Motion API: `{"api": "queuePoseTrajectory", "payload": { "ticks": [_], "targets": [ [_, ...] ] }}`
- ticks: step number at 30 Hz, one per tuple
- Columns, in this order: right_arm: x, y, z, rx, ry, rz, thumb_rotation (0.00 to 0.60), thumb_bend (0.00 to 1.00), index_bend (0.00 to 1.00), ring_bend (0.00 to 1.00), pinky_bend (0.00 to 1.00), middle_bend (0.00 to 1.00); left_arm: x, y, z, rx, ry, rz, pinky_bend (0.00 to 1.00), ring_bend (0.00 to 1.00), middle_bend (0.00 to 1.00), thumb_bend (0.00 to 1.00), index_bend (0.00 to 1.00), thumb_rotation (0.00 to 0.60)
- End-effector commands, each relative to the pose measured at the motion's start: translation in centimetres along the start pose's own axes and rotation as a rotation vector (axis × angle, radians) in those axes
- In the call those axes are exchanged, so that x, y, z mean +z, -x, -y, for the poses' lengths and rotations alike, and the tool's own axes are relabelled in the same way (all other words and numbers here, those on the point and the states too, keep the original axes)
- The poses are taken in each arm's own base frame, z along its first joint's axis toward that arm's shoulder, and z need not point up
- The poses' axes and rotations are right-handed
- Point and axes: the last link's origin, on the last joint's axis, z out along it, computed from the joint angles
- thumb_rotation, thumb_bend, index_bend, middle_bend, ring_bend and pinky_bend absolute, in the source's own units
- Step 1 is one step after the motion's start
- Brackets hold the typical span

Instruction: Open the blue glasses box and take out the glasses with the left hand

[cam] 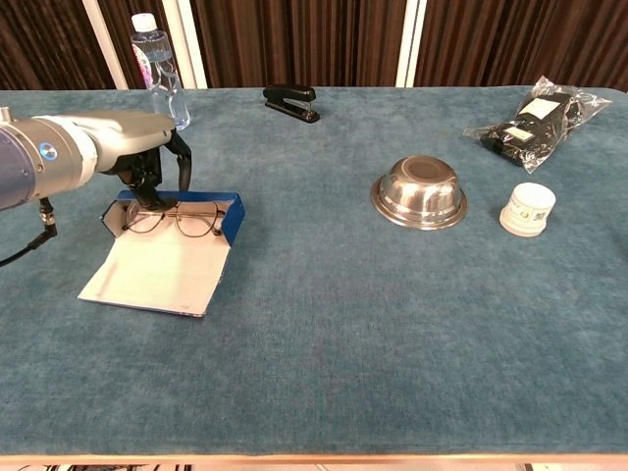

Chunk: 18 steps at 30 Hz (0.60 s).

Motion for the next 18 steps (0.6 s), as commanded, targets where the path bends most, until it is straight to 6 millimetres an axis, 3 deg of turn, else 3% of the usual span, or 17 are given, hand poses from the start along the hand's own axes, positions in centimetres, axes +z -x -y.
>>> {"api": "queuePoseTrajectory", "payload": {
  "ticks": [1,18],
  "targets": [
    [0.00,0.00,-0.01,0.001,0.001,0.000,0.600,0.11,0.00,0.00,0.21,0.00,-0.01,0.16,0.15,0.040,-0.003,-0.025,0.94,0.95,1.00,0.42,0.60,0.600],
    [-0.01,0.00,0.00,0.001,-0.001,0.000,0.600,0.11,0.00,0.00,0.21,0.00,-0.01,0.12,0.46,0.213,0.021,-0.189,0.95,0.95,1.00,0.42,0.61,0.600]
  ]
}}
